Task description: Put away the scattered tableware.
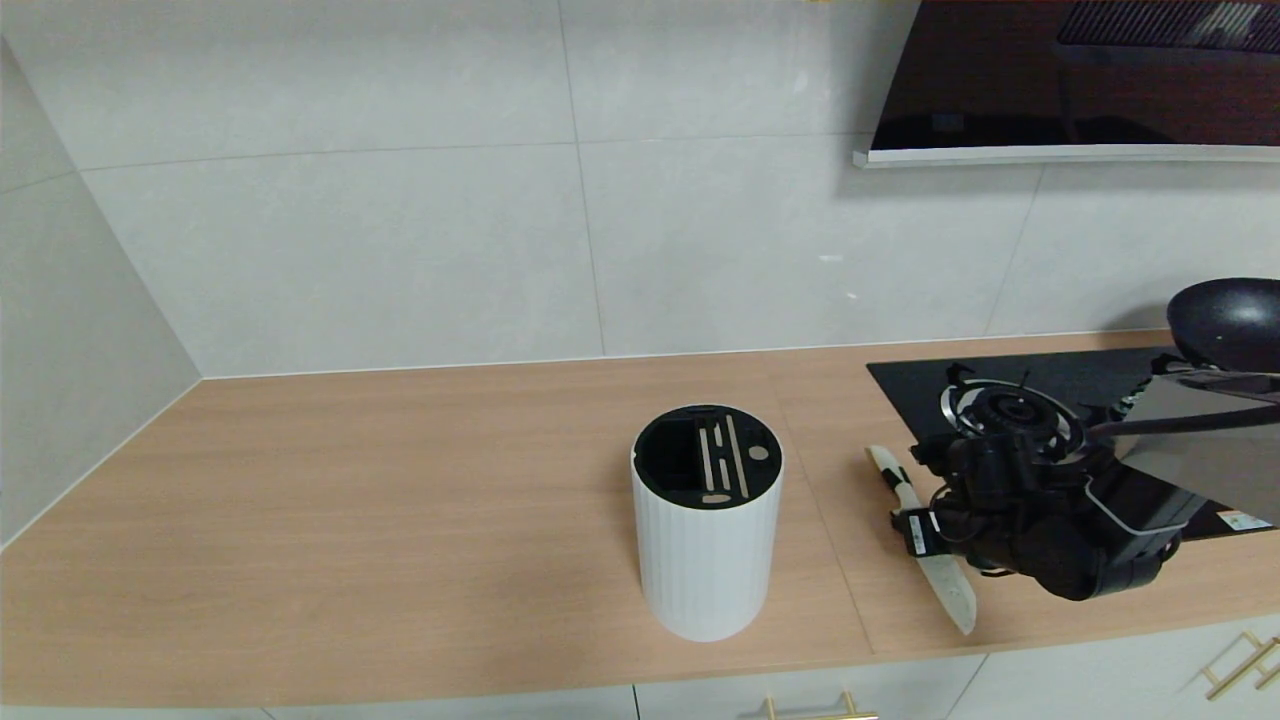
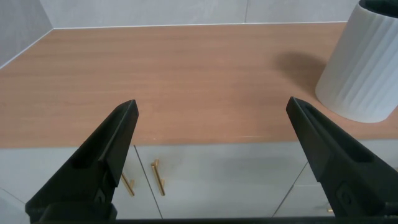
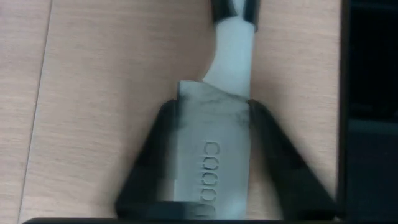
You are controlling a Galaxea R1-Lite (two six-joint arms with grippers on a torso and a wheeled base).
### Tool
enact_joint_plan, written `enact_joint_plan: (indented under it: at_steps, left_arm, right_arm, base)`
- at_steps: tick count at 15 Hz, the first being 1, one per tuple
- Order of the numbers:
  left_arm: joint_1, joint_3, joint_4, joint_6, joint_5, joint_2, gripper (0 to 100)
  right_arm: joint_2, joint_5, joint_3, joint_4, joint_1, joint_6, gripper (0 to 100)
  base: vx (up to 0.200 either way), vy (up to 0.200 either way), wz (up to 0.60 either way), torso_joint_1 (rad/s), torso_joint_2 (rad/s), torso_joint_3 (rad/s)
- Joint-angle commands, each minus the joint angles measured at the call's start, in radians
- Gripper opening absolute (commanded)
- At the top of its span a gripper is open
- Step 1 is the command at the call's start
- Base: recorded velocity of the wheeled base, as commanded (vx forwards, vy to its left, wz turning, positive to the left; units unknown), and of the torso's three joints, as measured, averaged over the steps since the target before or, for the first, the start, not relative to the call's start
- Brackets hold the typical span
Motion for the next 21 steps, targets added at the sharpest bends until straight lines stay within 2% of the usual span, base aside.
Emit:
enact_joint_plan:
  at_steps: [1,6,11,14,18,20,21]
  left_arm:
    - [0.001,0.000,0.000,-0.001,0.000,0.000,100]
    - [0.001,0.000,0.000,-0.001,0.000,0.000,100]
    - [0.001,0.000,0.000,-0.001,0.000,0.000,100]
    - [0.001,0.000,0.000,-0.004,0.002,0.000,100]
    - [0.001,0.000,0.000,-0.001,0.000,0.000,100]
    - [0.001,-0.005,-0.009,0.010,0.000,0.000,100]
    - [0.001,-0.055,-0.038,0.001,-0.015,0.000,100]
  right_arm:
    - [0.003,-0.001,0.001,0.003,0.002,-0.001,0]
    - [-0.023,-0.005,0.002,0.003,0.002,0.001,0]
    - [-0.258,0.006,0.082,0.003,0.005,0.001,0]
    - [-0.378,0.006,0.116,0.001,0.046,-0.001,0]
    - [-0.553,0.006,0.094,-0.009,0.107,0.004,0]
    - [-0.665,-0.005,0.022,0.035,0.190,0.002,0]
    - [-0.700,-0.005,0.015,0.055,0.226,0.002,0]
  base:
    - [0.000,0.000,0.00,0.000,0.00,0.000]
    - [0.000,0.000,0.00,0.000,0.00,0.000]
    - [0.000,0.000,0.00,0.000,0.00,0.000]
    - [0.000,0.000,0.00,0.000,0.00,0.000]
    - [0.000,0.000,0.00,0.000,0.00,0.000]
    - [0.000,0.000,0.00,0.000,0.00,0.000]
    - [0.000,0.000,0.00,0.000,0.00,0.000]
